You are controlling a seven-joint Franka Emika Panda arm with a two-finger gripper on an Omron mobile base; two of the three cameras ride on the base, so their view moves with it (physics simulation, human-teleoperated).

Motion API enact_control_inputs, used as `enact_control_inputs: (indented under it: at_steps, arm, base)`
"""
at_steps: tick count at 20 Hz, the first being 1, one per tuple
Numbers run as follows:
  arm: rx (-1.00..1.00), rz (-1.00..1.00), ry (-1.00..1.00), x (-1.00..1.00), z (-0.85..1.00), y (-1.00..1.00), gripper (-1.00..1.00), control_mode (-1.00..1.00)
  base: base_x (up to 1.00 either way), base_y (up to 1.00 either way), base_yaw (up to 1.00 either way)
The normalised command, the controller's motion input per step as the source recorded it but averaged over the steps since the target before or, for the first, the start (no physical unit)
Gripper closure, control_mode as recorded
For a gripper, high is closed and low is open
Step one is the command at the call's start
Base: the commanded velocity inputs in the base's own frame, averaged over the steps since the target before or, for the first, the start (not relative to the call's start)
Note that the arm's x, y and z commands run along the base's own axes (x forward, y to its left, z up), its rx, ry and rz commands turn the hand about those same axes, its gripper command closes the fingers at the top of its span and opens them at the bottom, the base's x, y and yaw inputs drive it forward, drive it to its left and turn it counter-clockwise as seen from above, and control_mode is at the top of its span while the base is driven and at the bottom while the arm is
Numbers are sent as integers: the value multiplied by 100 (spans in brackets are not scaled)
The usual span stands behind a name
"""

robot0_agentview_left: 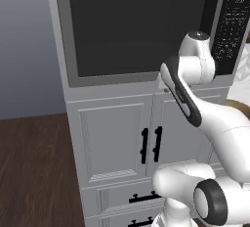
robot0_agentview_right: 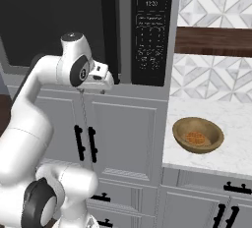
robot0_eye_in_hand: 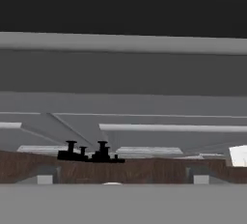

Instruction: Open the microwave, place the bowl with waffle inside the microwave, then close the microwave door and turn it on.

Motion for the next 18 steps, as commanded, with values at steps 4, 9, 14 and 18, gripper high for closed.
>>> enact_control_inputs:
  at_steps: [4,9,14,18]
  arm:
    - [-18,-4,-33,-4,57,-81,-100,-100]
    - [-19,-3,-21,0,36,-60,-100,-100]
    - [1,0,0,11,2,-77,-100,-100]
    - [8,0,-4,4,24,-51,-100,-100]
  base:
    - [0,0,0]
    - [0,0,0]
    - [0,0,0]
    - [0,0,0]
